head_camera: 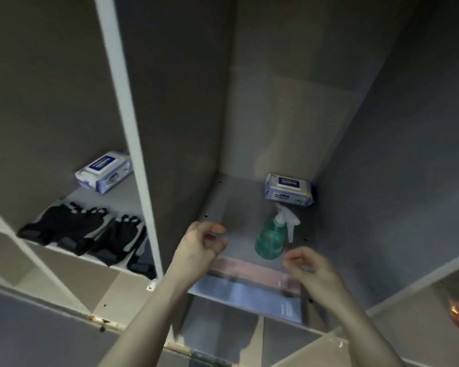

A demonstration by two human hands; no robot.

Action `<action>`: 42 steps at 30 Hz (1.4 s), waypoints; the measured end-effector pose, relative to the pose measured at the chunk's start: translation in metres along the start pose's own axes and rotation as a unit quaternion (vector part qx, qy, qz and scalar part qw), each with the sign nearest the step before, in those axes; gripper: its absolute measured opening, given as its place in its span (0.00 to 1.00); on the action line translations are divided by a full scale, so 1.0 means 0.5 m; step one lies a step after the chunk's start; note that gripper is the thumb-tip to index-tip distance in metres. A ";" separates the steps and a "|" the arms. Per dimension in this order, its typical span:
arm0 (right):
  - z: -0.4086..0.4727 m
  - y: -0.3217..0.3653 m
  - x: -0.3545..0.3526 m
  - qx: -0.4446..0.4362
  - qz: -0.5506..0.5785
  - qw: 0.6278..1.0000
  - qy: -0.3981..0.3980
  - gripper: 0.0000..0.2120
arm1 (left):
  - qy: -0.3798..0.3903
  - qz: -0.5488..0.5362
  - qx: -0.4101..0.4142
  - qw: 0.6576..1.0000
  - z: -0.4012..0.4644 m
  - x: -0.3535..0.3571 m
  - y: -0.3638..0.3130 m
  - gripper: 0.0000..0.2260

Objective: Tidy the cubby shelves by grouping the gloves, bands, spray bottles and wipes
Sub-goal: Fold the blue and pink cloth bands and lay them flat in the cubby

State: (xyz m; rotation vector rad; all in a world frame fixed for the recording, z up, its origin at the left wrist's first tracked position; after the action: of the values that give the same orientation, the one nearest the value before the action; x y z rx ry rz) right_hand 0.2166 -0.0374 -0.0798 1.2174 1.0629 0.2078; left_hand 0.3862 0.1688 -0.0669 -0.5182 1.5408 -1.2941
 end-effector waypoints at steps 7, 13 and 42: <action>-0.064 0.123 0.020 -0.052 0.034 0.996 0.059 0.05 | -0.096 0.011 -0.027 0.995 -0.136 -0.188 -0.007 0.08; -0.091 0.197 0.121 -0.097 0.010 0.982 0.160 0.05 | -0.203 0.022 -0.086 0.975 -0.211 -0.278 0.028 0.06; -0.310 0.611 0.818 -0.083 0.005 0.973 0.213 0.05 | -0.153 0.095 -0.083 0.980 -0.227 -0.962 0.331 0.06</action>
State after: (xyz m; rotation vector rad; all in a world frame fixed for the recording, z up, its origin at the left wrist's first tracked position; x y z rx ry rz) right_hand 0.4368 0.4475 -0.0437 1.0504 1.3796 0.5751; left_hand 0.5200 0.6710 -0.0260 -0.6278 1.4072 -0.8981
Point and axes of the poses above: each hand's wrist, its own z-axis towards the middle knuckle, its own x-axis out of the palm, y = z × x, the point moved 9 cm from there along z, towards the middle knuckle, and after that the axes turned 3 degrees about -y, right-handed, at the moved point
